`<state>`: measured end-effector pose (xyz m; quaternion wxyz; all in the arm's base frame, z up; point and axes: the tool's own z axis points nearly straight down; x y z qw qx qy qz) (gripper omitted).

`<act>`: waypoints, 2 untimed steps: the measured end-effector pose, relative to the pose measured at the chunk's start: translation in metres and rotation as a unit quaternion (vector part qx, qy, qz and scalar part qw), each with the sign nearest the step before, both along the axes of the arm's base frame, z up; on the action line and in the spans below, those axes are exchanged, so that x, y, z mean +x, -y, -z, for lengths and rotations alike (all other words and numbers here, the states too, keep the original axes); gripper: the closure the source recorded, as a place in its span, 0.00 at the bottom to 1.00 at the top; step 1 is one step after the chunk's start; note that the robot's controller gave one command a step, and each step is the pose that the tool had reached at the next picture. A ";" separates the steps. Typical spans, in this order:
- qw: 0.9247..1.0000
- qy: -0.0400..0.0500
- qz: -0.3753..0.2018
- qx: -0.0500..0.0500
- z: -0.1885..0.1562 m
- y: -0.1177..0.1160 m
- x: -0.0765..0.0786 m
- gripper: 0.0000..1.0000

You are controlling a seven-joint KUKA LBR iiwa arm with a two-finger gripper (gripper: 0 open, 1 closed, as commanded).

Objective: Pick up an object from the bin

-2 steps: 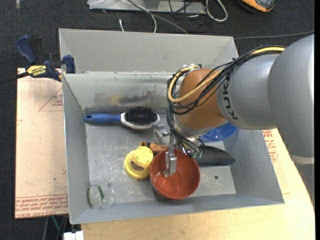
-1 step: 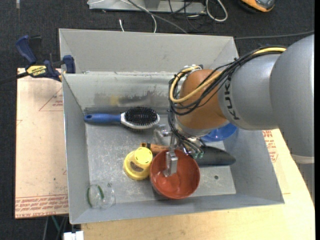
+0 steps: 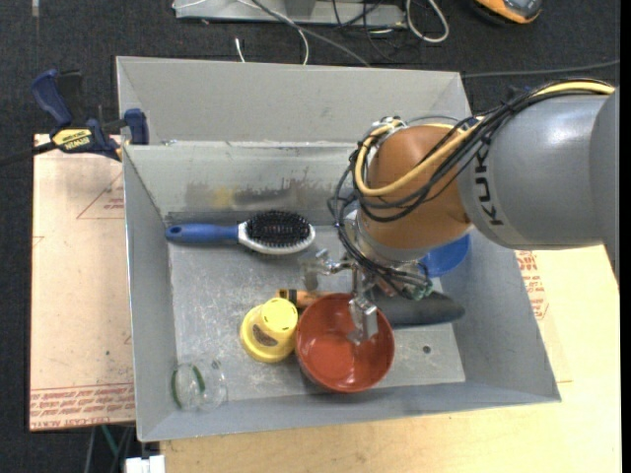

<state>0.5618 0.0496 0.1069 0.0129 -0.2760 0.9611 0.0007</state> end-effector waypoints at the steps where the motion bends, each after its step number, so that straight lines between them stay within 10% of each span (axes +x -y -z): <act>1: 0.989 -0.002 0.147 0.004 0.025 -0.004 0.000 0.00; 2: 1.000 0.001 0.001 0.001 -0.050 -0.007 0.006 0.00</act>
Offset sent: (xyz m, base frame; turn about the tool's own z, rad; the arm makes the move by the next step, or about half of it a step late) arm 0.0087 0.0064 0.0749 -0.0712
